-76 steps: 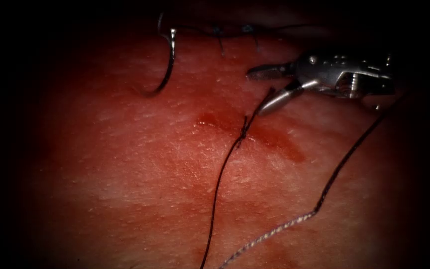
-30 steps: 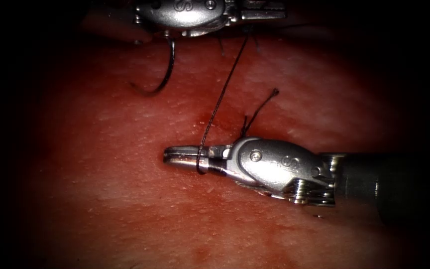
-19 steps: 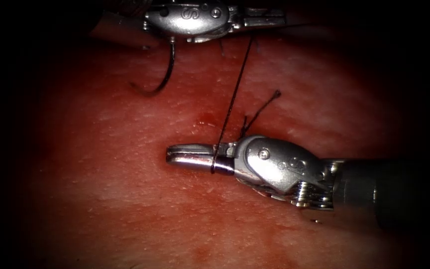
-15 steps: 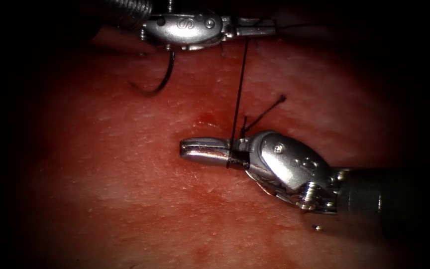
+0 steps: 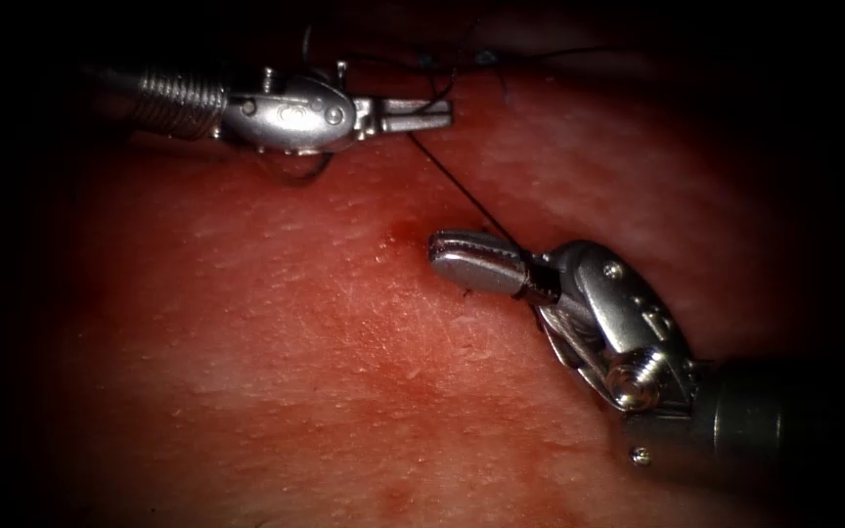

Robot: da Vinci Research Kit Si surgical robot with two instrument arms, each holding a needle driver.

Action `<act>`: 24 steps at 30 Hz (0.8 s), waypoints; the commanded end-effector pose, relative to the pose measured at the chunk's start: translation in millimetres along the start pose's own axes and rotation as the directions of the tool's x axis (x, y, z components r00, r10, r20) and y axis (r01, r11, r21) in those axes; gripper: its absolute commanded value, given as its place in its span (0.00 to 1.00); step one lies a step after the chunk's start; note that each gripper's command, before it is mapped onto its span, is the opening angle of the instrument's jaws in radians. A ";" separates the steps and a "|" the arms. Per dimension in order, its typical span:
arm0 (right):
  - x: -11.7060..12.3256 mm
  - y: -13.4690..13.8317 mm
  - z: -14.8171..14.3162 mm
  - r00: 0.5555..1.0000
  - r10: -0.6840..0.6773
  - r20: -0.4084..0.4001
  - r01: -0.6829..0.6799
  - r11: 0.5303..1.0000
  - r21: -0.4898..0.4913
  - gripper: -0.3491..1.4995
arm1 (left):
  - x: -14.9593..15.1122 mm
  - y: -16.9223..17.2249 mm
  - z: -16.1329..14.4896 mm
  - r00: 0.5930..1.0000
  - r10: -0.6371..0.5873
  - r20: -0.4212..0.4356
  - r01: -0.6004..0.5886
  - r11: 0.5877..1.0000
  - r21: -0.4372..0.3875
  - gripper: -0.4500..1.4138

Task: Wound Closure

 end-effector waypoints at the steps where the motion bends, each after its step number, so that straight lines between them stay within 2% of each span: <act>1: -0.6 0.6 0.4 1.000 -0.005 -0.003 0.005 1.000 -0.027 0.00 | -0.1 0.8 0.5 1.000 0.006 0.001 -0.006 1.000 0.002 0.00; 6: -0.2 1.4 -0.5 1.000 0.002 -0.004 -0.003 0.984 -0.176 0.06 | 2.1 4.1 -2.0 1.000 0.001 0.002 -0.001 1.000 -0.007 0.00; 7: 0.0 1.7 -1.0 1.000 0.003 0.001 -0.002 0.976 -0.217 0.10 | 3.5 4.9 -3.1 1.000 -0.007 0.002 0.007 1.000 -0.011 0.00; 9: 0.1 1.9 -1.2 1.000 0.003 0.011 0.000 0.972 -0.233 0.13 | 4.2 5.3 -3.6 1.000 -0.010 0.004 0.010 1.000 -0.015 0.00; 10: 0.4 2.1 -1.8 0.999 0.018 0.026 -0.010 0.962 -0.274 0.13 | 6.7 6.5 -4.9 1.000 -0.026 -0.011 0.026 1.000 -0.016 0.00; 14: 0.7 2.1 -2.5 0.998 0.055 0.020 -0.045 0.941 -0.335 0.07 | 10.4 8.0 -6.0 0.999 -0.041 -0.035 0.040 0.999 -0.029 0.00; 15: 0.6 1.8 -2.7 0.993 0.110 0.044 -0.085 0.921 -0.381 0.08 | 13.4 9.1 -6.6 0.998 -0.043 -0.054 0.040 0.998 -0.045 0.00; 18: 0.5 1.4 -2.7 0.989 0.140 0.051 -0.108 0.909 -0.403 0.11 | 15.1 10.1 -7.0 0.997 -0.037 -0.061 0.033 0.998 -0.051 0.00; 20: 0.4 0.9 -2.4 0.982 0.182 0.040 -0.152 0.908 -0.389 0.00 | 16.7 10.9 -7.1 0.997 -0.041 -0.066 0.037 0.998 -0.056 0.00; 24: 0.3 0.6 -2.0 0.980 0.199 0.029 -0.175 0.914 -0.367 0.00 | 16.3 10.3 -6.7 0.997 -0.042 -0.071 0.038 0.998 -0.059 0.00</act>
